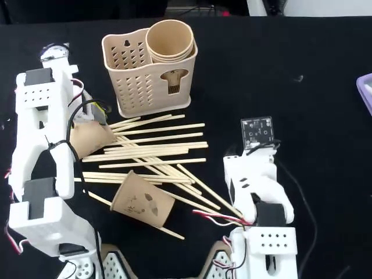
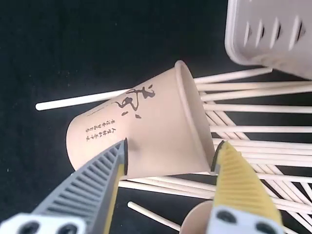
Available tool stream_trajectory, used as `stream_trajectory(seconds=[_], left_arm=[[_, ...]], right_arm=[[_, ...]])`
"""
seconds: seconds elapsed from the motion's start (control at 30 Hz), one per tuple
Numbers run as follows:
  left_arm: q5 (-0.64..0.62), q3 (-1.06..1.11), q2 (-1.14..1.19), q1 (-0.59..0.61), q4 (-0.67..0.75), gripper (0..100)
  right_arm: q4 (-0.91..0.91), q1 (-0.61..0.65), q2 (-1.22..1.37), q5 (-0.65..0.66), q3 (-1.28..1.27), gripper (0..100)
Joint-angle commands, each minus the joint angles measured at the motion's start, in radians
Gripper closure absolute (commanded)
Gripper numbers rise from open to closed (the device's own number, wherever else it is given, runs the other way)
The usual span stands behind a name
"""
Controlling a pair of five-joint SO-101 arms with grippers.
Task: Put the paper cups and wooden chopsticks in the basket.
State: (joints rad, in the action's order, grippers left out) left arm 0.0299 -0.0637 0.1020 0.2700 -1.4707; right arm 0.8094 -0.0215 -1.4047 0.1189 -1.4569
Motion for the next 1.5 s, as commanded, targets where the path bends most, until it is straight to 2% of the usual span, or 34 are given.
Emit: stream_trajectory(seconds=[0.0,0.2,0.43,0.57,0.7,0.9,1.07,1.27,1.47], left_arm=[[0.014,-0.038,-0.006,0.008,-0.003,72],[0.015,-0.039,-0.017,0.01,-0.011,74],[0.017,-0.039,-0.017,0.09,-0.057,74],[0.092,-0.039,-0.018,0.107,-0.1,83],[0.104,-0.039,-0.018,0.113,-0.141,93],[0.104,-0.056,-0.018,0.113,-0.178,96],[0.106,-0.242,-0.018,0.134,-0.288,97],[0.095,-0.478,-0.018,0.249,-0.288,97],[-0.026,-0.587,-0.018,0.248,-0.288,97]], right_arm=[[-0.023,-0.012,-0.015,0.0,0.004,83.2],[-0.023,-0.012,-0.015,0.0,0.004,83.2],[-0.023,-0.012,-0.015,0.0,0.004,83.2],[-0.023,-0.012,-0.015,0.0,0.004,83.2],[-0.023,-0.012,-0.015,0.0,0.004,83.2],[-0.023,-0.012,-0.015,0.0,0.004,83.2],[-0.023,-0.012,-0.015,0.0,0.004,83.2],[-0.023,-0.012,-0.015,0.0,0.004,83.2],[-0.046,-0.012,-0.015,0.0,-0.015,83.2]])
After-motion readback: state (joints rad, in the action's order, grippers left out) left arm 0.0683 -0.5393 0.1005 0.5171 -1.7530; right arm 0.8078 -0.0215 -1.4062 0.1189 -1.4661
